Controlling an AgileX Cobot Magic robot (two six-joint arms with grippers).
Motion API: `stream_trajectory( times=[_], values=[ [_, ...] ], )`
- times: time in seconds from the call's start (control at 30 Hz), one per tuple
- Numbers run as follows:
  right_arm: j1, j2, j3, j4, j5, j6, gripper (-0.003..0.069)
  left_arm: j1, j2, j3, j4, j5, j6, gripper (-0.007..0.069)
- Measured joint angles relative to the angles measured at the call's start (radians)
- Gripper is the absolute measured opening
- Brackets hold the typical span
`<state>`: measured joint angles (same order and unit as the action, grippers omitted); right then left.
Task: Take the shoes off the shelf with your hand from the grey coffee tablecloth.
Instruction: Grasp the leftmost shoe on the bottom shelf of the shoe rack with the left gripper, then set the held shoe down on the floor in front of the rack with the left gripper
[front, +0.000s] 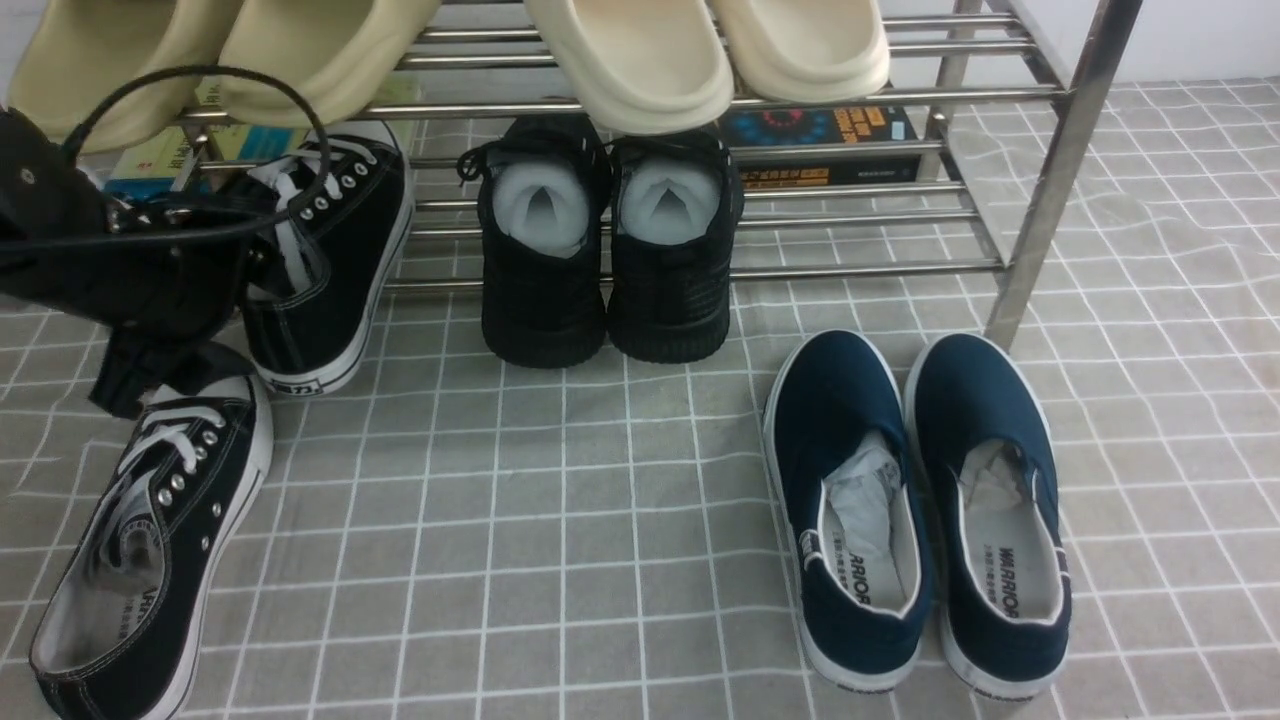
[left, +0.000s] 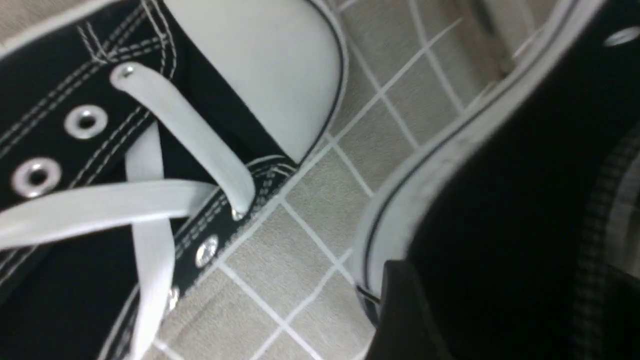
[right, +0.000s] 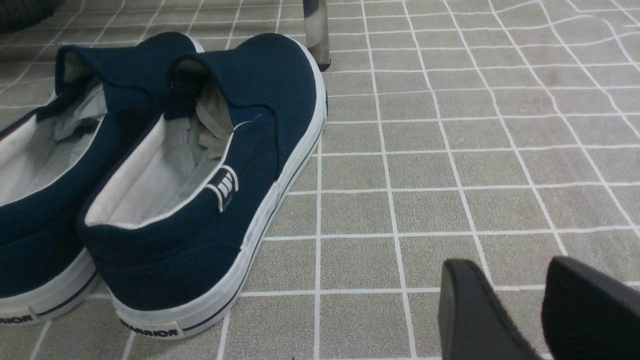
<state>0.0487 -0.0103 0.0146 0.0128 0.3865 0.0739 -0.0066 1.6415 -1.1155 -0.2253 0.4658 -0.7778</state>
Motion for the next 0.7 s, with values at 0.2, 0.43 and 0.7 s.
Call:
stream_trajectory(
  times=[0.2, 0.43, 0.7],
  values=[
    [0.000, 0.000, 0.000, 0.000, 0.000, 0.000, 0.0239, 0.000, 0.033, -0.003, -0.013, 0.021, 0.047, 0.0260],
    [0.000, 0.000, 0.000, 0.000, 0.000, 0.000, 0.0239, -0.001, -0.016, -0.002, -0.003, 0.194, 0.082, 0.0049],
    [0.000, 0.000, 0.000, 0.000, 0.000, 0.000, 0.0239, -0.009, -0.144, 0.010, 0.115, 0.403, -0.001, 0.0049]
  ],
)
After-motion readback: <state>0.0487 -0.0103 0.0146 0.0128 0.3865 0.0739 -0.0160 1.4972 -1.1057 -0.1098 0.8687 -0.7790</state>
